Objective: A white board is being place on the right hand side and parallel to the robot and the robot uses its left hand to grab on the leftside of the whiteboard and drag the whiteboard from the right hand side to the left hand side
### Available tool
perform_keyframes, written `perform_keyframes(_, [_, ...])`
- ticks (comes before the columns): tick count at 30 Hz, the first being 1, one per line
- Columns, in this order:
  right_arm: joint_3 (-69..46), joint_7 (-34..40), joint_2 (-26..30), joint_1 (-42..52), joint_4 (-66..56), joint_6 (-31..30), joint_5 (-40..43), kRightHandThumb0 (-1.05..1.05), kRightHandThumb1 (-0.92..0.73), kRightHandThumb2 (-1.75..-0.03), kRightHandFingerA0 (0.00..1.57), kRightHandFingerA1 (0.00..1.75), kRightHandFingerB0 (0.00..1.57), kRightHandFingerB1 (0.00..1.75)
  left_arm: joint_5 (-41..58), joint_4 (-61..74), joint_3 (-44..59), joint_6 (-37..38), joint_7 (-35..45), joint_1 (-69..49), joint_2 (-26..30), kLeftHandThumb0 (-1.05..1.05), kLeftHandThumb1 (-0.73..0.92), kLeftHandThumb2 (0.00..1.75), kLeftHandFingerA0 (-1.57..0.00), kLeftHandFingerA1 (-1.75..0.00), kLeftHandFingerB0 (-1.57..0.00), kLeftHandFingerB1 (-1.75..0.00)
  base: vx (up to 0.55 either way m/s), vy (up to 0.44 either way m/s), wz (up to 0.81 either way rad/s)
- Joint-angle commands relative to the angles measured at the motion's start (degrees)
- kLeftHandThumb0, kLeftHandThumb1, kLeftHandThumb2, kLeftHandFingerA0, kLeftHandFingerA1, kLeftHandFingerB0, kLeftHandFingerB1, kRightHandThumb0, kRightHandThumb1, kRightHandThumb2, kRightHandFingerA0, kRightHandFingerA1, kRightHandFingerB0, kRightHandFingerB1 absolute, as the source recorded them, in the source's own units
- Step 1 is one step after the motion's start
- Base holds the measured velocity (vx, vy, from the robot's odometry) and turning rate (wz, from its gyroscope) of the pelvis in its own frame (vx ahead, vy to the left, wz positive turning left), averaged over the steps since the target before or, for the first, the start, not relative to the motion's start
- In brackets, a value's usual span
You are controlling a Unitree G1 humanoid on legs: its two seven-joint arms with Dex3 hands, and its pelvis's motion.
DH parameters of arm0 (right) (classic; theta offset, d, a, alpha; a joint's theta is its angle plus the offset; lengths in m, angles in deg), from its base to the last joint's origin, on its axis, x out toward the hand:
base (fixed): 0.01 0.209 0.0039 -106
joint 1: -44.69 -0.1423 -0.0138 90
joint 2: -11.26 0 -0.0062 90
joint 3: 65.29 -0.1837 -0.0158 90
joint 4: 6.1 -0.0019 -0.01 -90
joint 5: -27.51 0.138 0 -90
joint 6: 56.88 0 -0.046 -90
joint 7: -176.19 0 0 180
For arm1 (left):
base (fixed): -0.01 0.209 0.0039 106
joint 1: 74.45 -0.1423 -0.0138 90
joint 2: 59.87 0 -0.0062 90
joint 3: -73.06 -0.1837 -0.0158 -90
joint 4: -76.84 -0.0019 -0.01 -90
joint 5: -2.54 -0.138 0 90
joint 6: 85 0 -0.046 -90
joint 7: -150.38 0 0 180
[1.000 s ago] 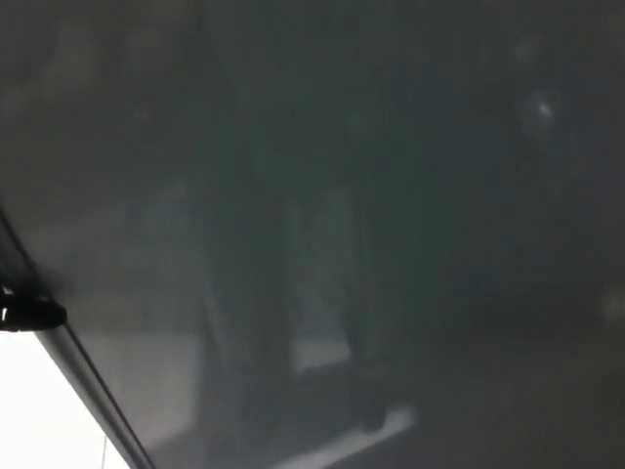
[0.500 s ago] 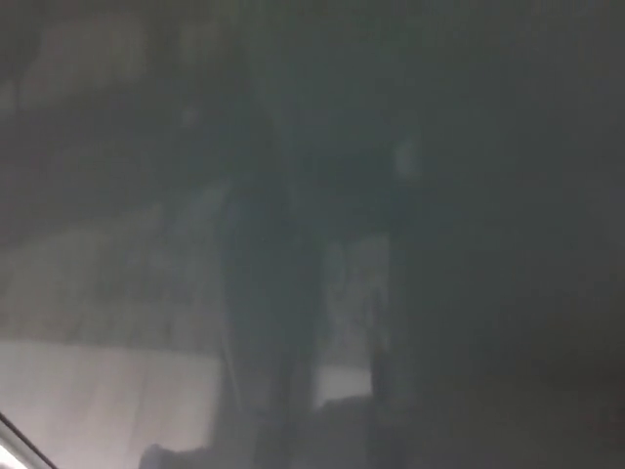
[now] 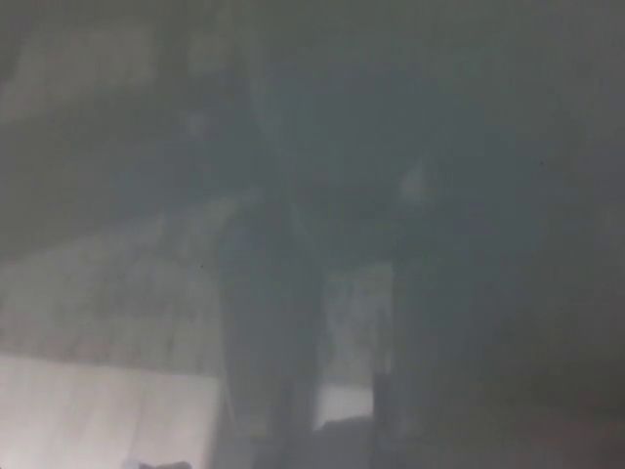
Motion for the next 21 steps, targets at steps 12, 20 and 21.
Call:
perform_keyframes(12, [-0.25, 0.35, 0.66, 0.35, 0.25, -0.16, 0.24, -0.81, -0.65, -0.60, 0.86, 0.80, 0.73, 0.59, 2.28, 13.46, 6.09, -4.94, -5.80, -13.29, -0.69, -0.45, 0.60, 0.59, 0.00, -0.05, 0.00, -0.01, 0.00, 0.000, 0.00])
perform_keyframes(20, [-0.40, -1.17, 0.36, 1.24, 0.61, 0.65, 0.63, -0.82, -0.65, -0.60, 0.80, 0.81, 0.70, 0.61, 2.53, 20.64, 15.00, 4.26, -19.46, -34.50, -12.83, -0.77, 0.70, 0.92, 0.00, -0.07, 0.00, 0.00, 0.00, 0.000, 0.00])
perform_keyframes(21, [-0.49, -0.91, 0.26, 1.19, 0.69, 0.46, 0.68, -0.83, -0.64, -0.59, 0.84, 0.82, 0.72, 0.60, 2.28, 21.22, 15.51, 3.92, -21.17, -36.74, -14.43, -0.77, 0.70, 0.92, 0.00, -0.07, 0.00, -0.01, 0.00, 0.000, 0.00])
